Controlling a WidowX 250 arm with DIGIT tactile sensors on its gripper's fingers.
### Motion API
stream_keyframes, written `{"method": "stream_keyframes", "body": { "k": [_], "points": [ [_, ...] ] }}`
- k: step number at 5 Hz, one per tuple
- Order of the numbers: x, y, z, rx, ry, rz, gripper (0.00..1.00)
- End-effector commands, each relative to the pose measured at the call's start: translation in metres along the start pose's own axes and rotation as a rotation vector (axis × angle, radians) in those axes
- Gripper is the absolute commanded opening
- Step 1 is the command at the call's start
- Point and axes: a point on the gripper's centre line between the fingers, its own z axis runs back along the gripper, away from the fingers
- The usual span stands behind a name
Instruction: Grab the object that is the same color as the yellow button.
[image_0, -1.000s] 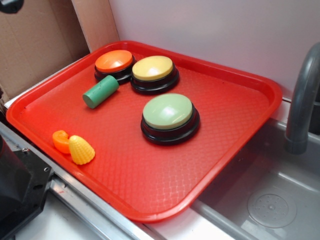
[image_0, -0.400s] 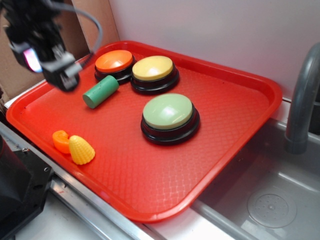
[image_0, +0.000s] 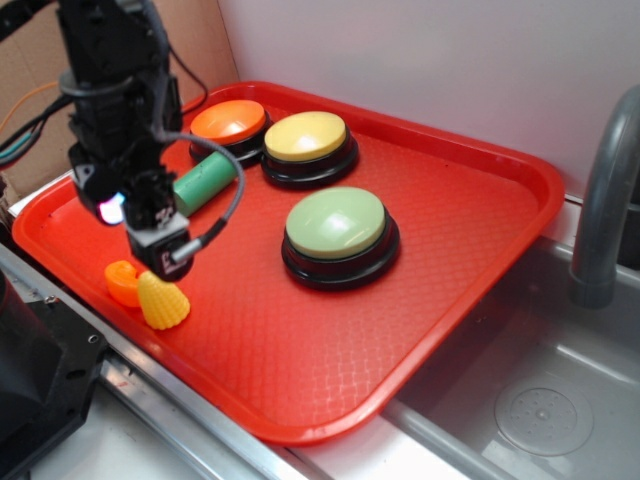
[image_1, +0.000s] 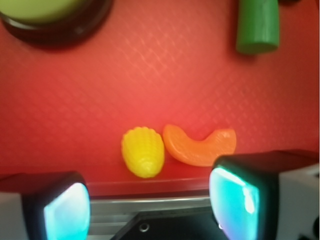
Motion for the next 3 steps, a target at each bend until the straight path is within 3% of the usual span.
{"method": "stream_keyframes", "body": {
  "k": [1,3],
  "points": [
    [-0.006,0.001,-0.027,0.023,0.007,-0.052,1.00],
    [0.004,-0.006,-0.048,0.023,0.020,-0.054,1.00]
  ]
}}
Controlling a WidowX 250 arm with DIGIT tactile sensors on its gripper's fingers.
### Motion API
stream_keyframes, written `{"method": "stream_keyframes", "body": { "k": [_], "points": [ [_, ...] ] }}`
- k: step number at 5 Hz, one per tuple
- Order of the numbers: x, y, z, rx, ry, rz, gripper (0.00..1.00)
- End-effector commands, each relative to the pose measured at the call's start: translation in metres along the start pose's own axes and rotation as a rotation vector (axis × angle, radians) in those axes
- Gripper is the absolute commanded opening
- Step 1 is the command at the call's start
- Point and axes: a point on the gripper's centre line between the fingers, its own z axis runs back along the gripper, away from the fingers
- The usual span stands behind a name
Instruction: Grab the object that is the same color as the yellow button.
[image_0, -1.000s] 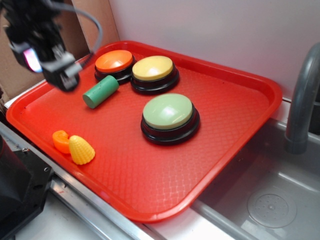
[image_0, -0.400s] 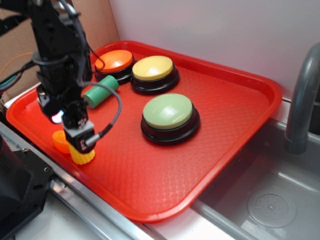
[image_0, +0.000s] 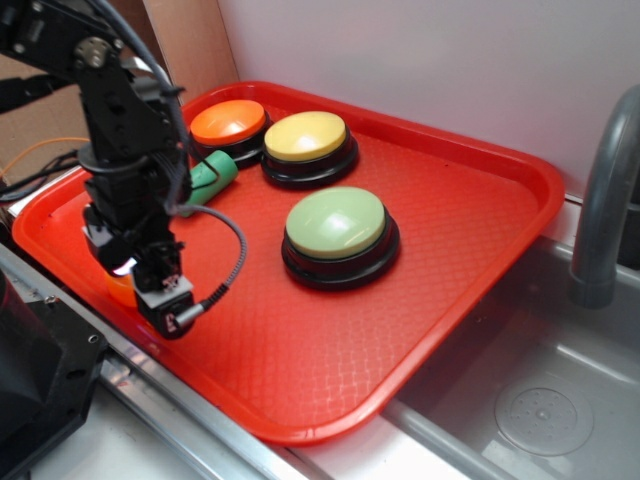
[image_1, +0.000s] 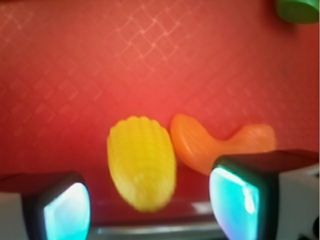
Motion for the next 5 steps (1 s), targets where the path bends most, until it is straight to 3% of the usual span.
{"method": "stream_keyframes", "body": {
  "k": [1,2,3,5],
  "points": [
    [0.004,-0.004,-0.009,0.013,-0.005,-0.023,0.00],
    [0.000,-0.002,-0.003,0.004,-0.008,-0.024,0.00],
    [0.001,0.003,0.013,-0.047,-0.027,0.010,0.00],
    [0.017,0.005,0.086,-0.162,-0.038,0.080,0.00]
  ]
}}
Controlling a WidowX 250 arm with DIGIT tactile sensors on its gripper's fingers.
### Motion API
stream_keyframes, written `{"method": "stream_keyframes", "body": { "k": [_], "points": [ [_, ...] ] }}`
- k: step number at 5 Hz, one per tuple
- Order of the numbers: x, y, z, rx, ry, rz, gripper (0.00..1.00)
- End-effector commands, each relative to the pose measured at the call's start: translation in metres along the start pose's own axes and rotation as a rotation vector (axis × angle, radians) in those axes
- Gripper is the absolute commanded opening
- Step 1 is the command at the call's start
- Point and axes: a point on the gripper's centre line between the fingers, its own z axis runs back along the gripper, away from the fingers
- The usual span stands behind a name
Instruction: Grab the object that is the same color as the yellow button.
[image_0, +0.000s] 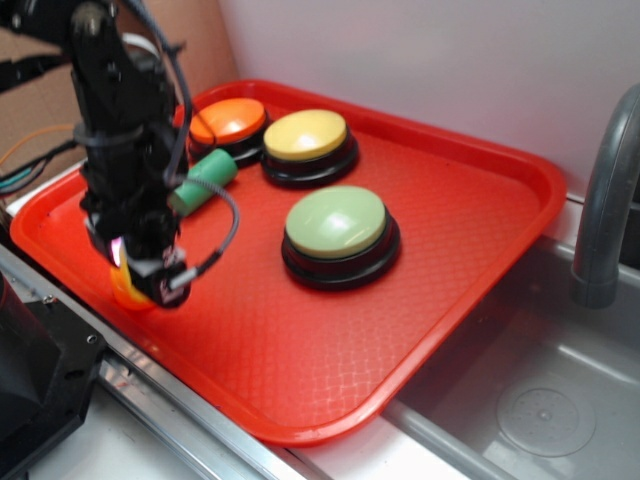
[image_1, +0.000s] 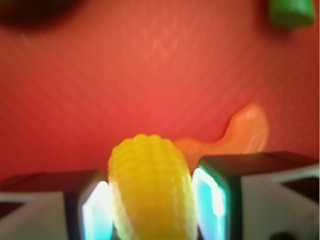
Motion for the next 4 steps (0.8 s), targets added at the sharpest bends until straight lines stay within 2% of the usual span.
{"method": "stream_keyframes", "body": {
  "k": [1,2,3,4],
  "points": [
    [0.012,-0.015,0.093,-0.060,-0.088,0.014,0.00],
    [0.011,-0.021,0.119,-0.065,-0.128,-0.007,0.00],
    [0.013,-0.022,0.120,-0.027,-0.150,-0.013,0.00],
    [0.019,-0.013,0.111,0.051,-0.070,-0.059,0.15]
  ]
}}
